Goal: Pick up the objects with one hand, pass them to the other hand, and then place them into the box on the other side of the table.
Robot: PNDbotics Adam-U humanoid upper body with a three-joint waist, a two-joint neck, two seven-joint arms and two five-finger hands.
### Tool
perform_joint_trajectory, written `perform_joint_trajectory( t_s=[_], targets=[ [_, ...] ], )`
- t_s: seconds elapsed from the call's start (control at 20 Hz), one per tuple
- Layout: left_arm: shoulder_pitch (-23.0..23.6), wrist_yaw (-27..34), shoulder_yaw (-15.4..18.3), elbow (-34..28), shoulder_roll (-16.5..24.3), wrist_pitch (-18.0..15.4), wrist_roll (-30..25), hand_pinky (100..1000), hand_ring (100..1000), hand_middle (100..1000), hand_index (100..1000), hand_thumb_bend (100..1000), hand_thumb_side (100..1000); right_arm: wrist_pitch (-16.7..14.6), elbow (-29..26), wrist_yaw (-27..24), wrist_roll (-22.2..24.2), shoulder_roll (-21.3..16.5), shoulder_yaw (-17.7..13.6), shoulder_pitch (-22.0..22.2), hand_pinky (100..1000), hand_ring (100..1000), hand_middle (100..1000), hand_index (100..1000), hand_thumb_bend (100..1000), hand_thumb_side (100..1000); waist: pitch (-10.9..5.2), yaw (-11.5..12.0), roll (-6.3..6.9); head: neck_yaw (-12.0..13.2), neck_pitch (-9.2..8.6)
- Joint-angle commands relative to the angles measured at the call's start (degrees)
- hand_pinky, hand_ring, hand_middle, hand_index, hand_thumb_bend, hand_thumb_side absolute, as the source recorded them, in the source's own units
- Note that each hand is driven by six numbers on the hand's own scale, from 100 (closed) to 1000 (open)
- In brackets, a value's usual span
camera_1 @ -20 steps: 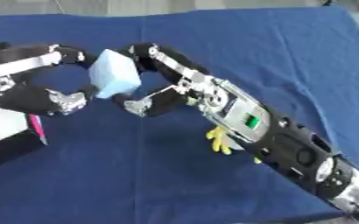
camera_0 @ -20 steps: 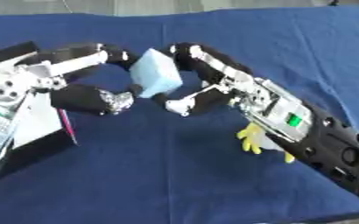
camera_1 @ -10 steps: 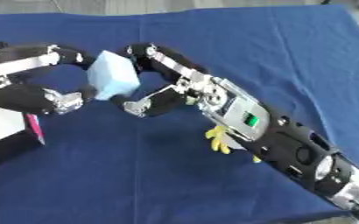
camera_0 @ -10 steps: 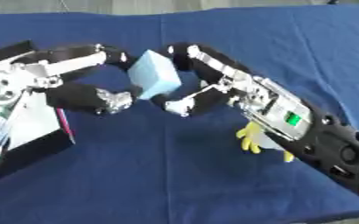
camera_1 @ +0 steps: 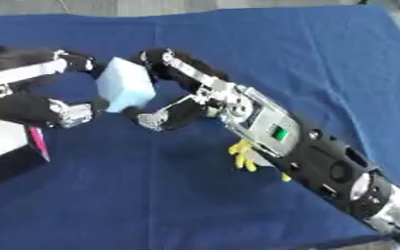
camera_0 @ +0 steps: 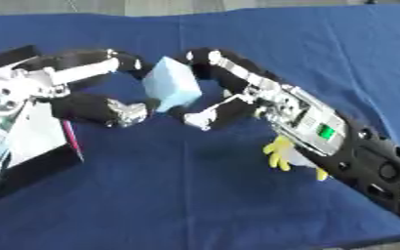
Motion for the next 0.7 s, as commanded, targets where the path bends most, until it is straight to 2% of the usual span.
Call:
perform_joint_trajectory(
  t_s=[0.05, 0.3, 0.7],
  targets=[
    [-1.41, -0.42, -1.11, -0.30, -0.71, -0.81, -0.45, 1000, 883, 812, 880, 185, 646, -0.43, -0.89, 0.17, 0.38, -1.25, -0.72, -1.09, 621, 490, 546, 634, 100, 100, 0.15, 0.01, 0.21, -0.25, 0.32],
    [-2.03, -1.30, -1.48, 0.65, -0.90, -1.49, -0.74, 1000, 883, 811, 879, 194, 624, -1.13, -0.89, 0.80, 1.27, -1.23, -0.92, -1.19, 602, 472, 519, 630, 100, 100, 0.23, 0.11, 0.23, -0.40, 0.32],
    [-2.37, -2.11, -1.85, 1.55, -1.19, -2.53, -0.73, 1000, 884, 812, 878, 227, 675, -1.50, -0.89, 0.96, 2.19, -1.08, -0.94, -1.12, 574, 443, 468, 635, 100, 100, 0.21, 0.17, 0.29, -0.50, 0.32]
  ],
)
